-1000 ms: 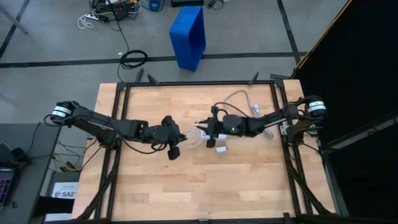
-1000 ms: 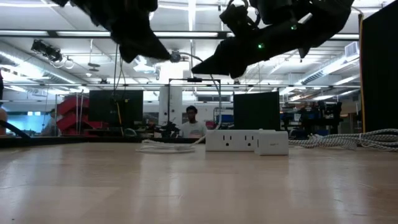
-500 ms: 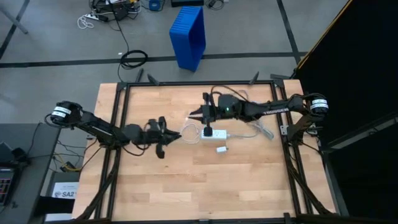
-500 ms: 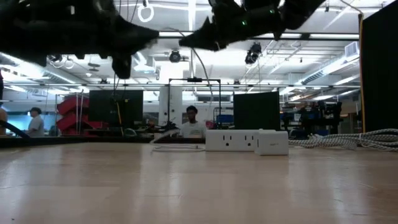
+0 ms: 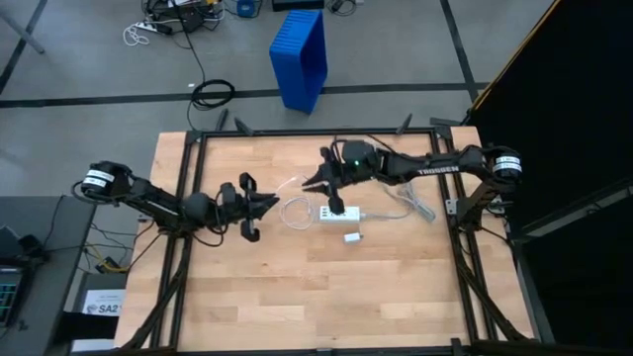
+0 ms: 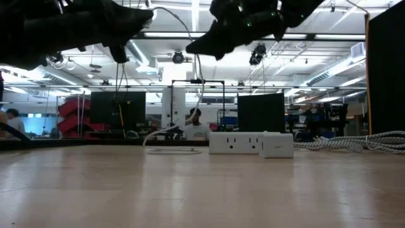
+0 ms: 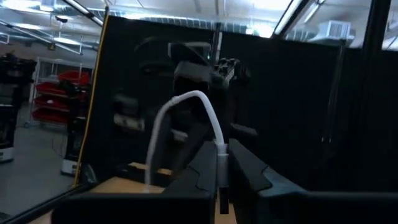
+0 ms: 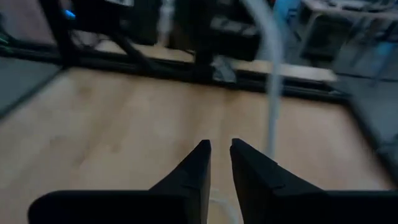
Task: Insert USB
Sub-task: Insert the white charger cable into the white charger adapter
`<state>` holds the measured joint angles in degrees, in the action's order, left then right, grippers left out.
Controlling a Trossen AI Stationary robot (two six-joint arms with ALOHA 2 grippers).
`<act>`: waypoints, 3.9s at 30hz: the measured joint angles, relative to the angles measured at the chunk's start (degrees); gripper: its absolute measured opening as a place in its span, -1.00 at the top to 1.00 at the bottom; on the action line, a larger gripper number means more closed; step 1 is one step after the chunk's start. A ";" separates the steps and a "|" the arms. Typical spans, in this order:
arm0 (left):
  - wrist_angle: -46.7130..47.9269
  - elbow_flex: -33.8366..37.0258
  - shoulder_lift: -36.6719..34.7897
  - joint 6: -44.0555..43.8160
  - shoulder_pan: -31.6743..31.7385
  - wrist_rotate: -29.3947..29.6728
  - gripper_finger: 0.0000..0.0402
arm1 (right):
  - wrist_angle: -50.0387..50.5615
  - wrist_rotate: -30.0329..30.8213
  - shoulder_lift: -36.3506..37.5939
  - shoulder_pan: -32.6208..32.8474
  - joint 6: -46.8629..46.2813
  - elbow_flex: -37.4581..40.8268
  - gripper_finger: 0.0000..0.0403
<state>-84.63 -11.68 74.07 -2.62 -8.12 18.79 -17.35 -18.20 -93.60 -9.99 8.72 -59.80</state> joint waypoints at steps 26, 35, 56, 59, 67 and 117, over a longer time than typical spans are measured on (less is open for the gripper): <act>2.17 -9.27 11.22 2.22 0.98 -3.69 1.00 | -38.02 11.08 -1.92 6.73 -10.17 17.67 0.74; 3.33 -16.16 17.95 2.48 1.01 -6.66 1.00 | -38.05 9.21 -1.92 8.04 -10.26 17.63 0.59; 5.50 -16.92 18.35 5.17 1.18 -4.98 1.00 | -35.18 7.93 -1.88 9.17 -12.33 17.60 0.35; 5.77 -16.92 18.35 5.10 1.16 -5.35 1.00 | -35.92 8.13 -1.88 9.02 -12.33 17.60 0.37; 6.55 -16.92 18.35 5.01 1.18 -5.40 1.00 | -36.65 9.42 -1.88 9.00 -11.96 17.60 0.54; 51.60 -21.74 5.55 -3.45 3.72 -10.89 0.60 | -17.75 6.69 -1.88 8.89 -13.72 17.60 1.00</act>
<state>-33.03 -33.42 79.62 -6.08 -4.40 7.90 -35.09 -11.51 -95.48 -1.11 -4.99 -42.19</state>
